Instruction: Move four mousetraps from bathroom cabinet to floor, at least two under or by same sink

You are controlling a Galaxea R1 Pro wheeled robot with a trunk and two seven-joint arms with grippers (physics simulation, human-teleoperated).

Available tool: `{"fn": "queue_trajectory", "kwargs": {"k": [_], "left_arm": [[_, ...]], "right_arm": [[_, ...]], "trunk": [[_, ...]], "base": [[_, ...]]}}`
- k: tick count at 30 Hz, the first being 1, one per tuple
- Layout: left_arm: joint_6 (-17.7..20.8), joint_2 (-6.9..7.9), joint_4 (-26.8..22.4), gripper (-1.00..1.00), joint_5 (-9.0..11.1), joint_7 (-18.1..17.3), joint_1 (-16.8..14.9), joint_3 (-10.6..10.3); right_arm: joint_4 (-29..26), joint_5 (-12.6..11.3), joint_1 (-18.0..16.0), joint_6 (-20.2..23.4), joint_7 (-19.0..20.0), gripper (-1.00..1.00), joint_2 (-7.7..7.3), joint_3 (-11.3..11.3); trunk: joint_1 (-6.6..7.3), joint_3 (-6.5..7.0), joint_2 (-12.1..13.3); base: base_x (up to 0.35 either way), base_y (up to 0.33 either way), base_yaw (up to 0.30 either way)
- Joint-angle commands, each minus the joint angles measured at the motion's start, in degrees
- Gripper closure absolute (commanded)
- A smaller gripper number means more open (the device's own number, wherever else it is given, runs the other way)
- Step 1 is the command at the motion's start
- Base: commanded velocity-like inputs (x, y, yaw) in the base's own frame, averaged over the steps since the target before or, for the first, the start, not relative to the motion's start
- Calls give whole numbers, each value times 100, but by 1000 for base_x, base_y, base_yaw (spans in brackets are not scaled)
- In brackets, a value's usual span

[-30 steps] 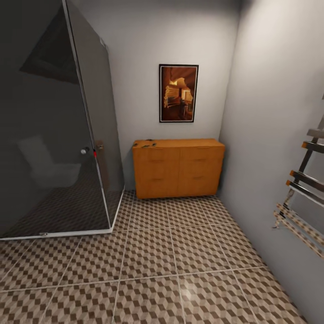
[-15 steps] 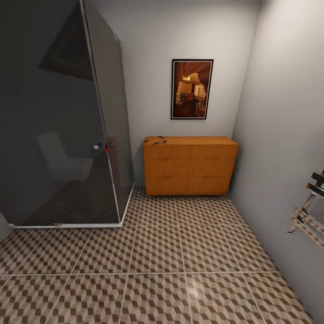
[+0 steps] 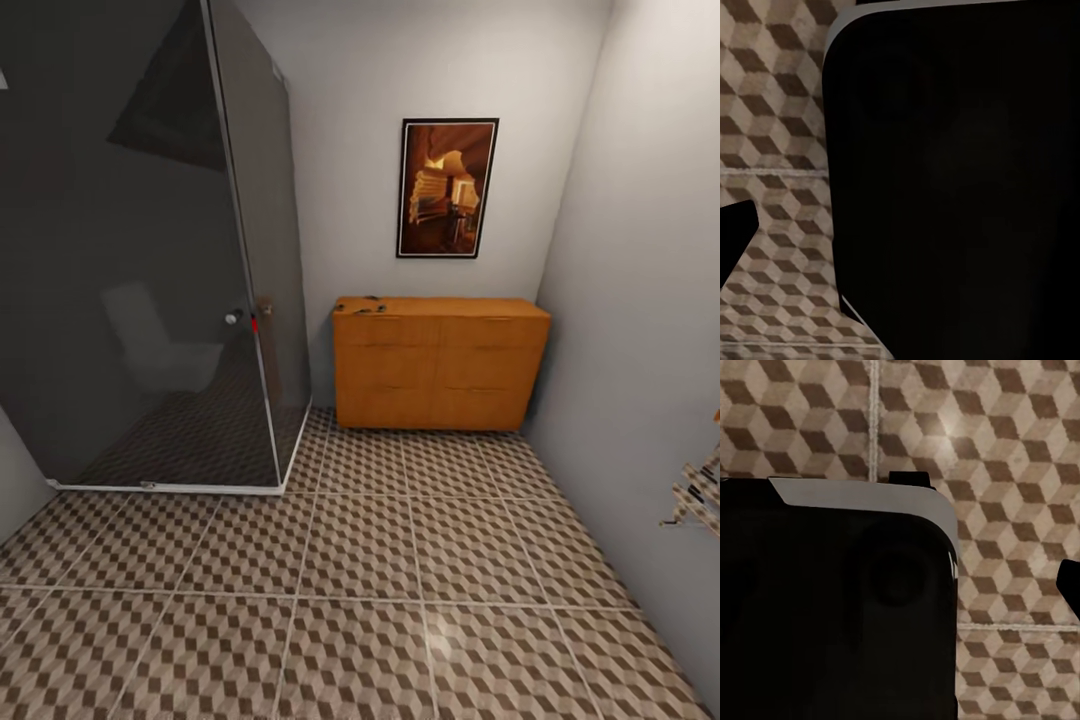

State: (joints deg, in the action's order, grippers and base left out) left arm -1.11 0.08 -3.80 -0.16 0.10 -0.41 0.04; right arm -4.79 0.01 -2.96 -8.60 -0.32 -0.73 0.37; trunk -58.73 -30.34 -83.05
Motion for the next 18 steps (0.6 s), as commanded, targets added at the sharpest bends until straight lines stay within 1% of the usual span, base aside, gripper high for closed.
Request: {"fn": "queue_trajectory", "kwargs": {"k": [1,6,10,13,18], "left_arm": [[-12,0,3,-100,-2,2,-3,-1],[-12,0,2,-100,-2,6,-3,-1],[-12,0,2,-100,-2,4,-3,-2],[-12,0,2,-100,-2,2,-3,1],[-10,0,6,-100,-2,4,-3,3]], "right_arm": [[5,0,-3,-19,-3,-100,-2,3],[5,-1,-3,-19,-3,-100,-5,2],[5,-1,-3,-19,-3,-100,-22,-1],[5,-5,-3,-19,0,-100,-50,-1],[5,-14,-3,-19,3,-100,-68,-6]], "trunk": [[1,-15,-3],[1,-59,-3],[1,-94,-3],[1,-115,-3],[1,-138,-3]], "base": [[0,0,43],[0,0,20],[0,0,-69],[0,0,-155],[0,0,-228]]}}
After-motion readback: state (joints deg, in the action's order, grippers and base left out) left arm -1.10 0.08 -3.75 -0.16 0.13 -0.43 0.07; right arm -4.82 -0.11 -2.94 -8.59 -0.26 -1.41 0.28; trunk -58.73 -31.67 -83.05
